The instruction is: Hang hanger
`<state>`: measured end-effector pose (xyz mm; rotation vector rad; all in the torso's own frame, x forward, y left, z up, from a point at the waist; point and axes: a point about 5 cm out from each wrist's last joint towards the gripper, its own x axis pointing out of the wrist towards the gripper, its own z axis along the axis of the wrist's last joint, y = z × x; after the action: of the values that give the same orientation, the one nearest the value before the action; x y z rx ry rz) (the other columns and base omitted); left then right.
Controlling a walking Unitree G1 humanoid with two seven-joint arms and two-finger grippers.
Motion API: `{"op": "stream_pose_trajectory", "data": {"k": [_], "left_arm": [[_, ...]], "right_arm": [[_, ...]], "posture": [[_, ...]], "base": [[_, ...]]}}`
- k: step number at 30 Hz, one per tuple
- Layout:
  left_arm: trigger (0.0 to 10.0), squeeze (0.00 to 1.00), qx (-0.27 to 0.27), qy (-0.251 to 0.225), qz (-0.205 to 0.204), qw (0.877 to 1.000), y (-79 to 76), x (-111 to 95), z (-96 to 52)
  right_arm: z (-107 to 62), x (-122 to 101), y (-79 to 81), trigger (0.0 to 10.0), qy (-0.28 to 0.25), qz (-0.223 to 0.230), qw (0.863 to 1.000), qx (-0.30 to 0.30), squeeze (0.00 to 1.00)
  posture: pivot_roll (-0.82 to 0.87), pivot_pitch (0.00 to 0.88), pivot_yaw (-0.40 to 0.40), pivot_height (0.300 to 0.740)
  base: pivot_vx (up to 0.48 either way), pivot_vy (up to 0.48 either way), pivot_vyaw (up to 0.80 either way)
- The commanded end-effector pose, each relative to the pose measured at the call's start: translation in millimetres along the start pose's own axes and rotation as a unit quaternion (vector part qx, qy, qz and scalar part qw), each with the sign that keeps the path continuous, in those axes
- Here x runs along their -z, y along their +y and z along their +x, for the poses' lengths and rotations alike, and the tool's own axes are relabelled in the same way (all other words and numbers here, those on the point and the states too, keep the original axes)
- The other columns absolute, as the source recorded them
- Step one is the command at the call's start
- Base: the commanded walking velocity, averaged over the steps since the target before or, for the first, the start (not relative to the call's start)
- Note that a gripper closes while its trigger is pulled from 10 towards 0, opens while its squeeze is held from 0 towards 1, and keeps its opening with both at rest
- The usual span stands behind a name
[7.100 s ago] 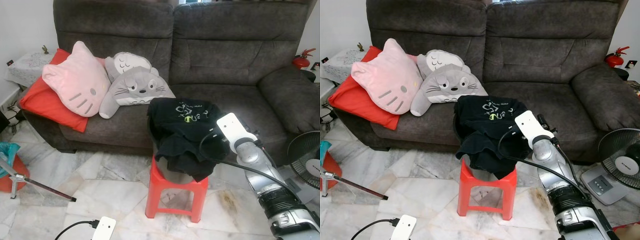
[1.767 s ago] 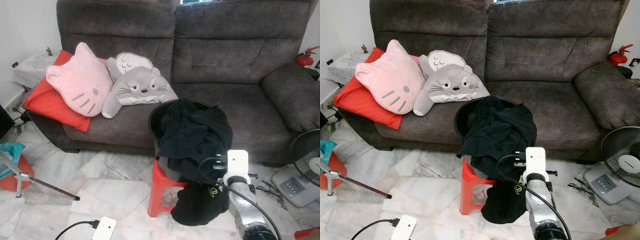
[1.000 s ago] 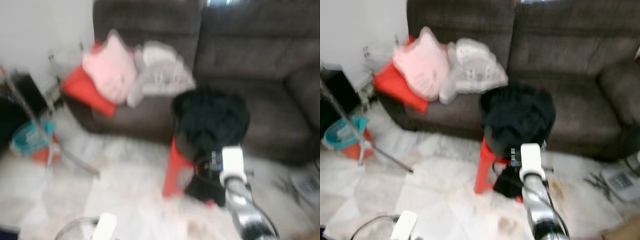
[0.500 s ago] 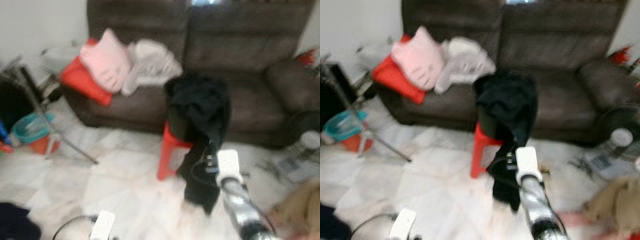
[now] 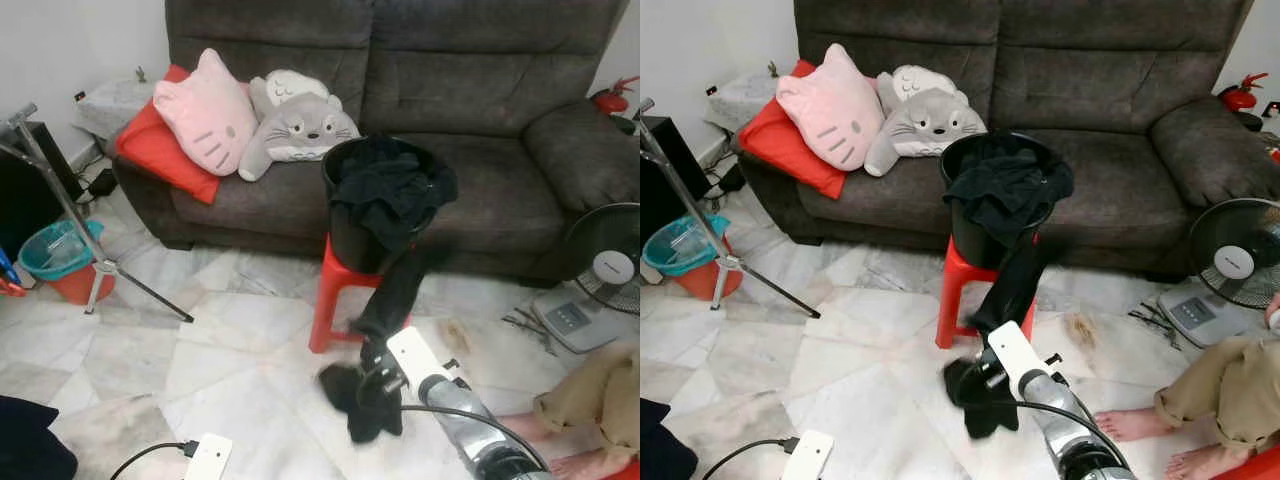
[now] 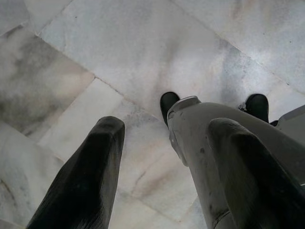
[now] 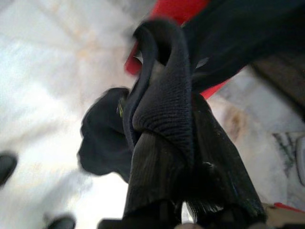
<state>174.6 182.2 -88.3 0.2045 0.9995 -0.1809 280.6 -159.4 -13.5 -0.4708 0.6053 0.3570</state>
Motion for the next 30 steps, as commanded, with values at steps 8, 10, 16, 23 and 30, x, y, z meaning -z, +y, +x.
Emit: {"op": "stream_pose_trajectory", "data": {"k": [8,10,16,23,30], "left_arm": [[10.0,0.00,0.000,0.002,0.003,1.000,1.9,0.1,-0.2],[10.0,0.00,0.000,0.002,0.003,1.000,2.3,0.2,-0.3],[10.0,0.00,-0.003,0.003,0.004,1.000,3.9,1.0,-0.6],[10.0,0.00,-0.005,0.005,0.005,1.000,5.2,2.0,-0.9],[10.0,0.00,-0.008,0.004,0.001,1.000,4.8,2.7,-1.0]], "right_arm": [[-2.5,-22.8,-36.0,10.0,-0.051,0.069,0.989,0.121,0.00],[-5.8,-31.5,-46.3,10.0,-0.090,0.125,0.975,0.162,0.00],[-15.8,-51.0,-56.2,10.0,-0.182,0.181,0.945,0.204,0.00],[-24.1,-63.3,-52.3,10.0,-0.235,0.164,0.929,0.232,0.00],[-26.5,-57.4,-46.5,10.0,-0.234,0.154,0.930,0.237,0.00]], "posture": [[0.05,0.000,-0.002,0.740],[0.05,0.000,0.000,0.740],[0.06,0.000,0.000,0.740],[0.06,0.000,0.002,0.740],[0.06,0.000,-0.002,0.740]], "base": [[0.000,0.000,0.00],[0.000,0.000,0.00],[0.000,0.000,0.00],[0.000,0.000,0.00],[0.000,0.000,0.00]]}}
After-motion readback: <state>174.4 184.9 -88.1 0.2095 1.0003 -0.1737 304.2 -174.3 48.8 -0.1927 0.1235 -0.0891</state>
